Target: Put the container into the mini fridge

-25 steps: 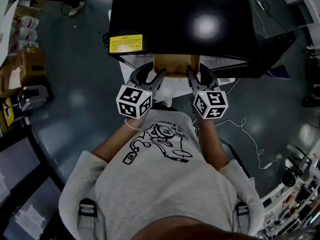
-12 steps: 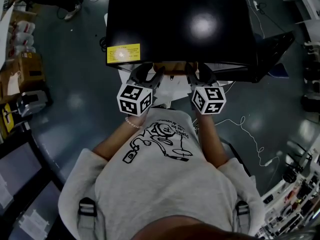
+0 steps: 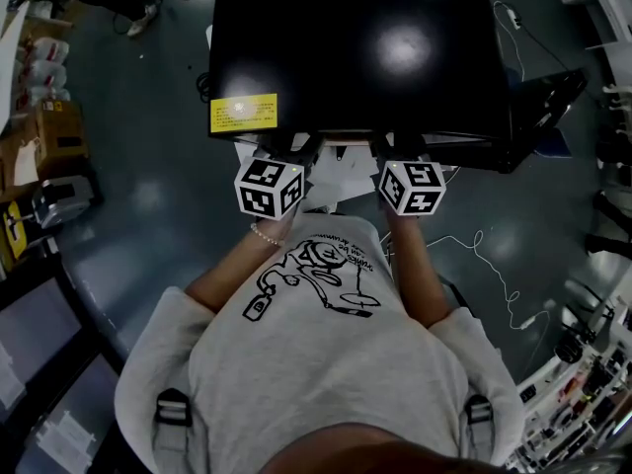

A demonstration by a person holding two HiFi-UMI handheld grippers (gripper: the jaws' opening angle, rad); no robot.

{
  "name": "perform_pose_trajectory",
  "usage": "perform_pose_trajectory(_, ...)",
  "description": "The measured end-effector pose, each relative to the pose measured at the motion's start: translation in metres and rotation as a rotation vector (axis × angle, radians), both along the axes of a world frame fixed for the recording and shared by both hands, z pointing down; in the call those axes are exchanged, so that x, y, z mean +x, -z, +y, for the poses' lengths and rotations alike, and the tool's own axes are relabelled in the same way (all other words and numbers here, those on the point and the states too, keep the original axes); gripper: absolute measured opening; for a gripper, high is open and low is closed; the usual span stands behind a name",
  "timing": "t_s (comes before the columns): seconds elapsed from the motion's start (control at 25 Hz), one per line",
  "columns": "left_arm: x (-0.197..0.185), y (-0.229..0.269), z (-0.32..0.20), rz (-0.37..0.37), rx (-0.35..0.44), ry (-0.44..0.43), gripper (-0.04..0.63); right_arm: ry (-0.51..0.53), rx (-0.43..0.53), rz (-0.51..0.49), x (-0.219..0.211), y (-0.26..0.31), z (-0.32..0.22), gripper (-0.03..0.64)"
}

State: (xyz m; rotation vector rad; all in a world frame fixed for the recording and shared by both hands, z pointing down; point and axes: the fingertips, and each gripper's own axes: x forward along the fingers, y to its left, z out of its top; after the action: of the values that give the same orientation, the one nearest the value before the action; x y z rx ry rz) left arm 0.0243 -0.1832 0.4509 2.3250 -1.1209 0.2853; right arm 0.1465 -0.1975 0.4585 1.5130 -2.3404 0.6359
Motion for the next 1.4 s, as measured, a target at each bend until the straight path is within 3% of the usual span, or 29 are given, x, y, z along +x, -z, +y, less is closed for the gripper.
perform_pose_trajectory(1.4,-0.004,-0.028,-0.033,-0.016,-0.064,0.025,0.179,-0.001,-0.053,0.017,-0.002,-0.026,-0.038,0.159)
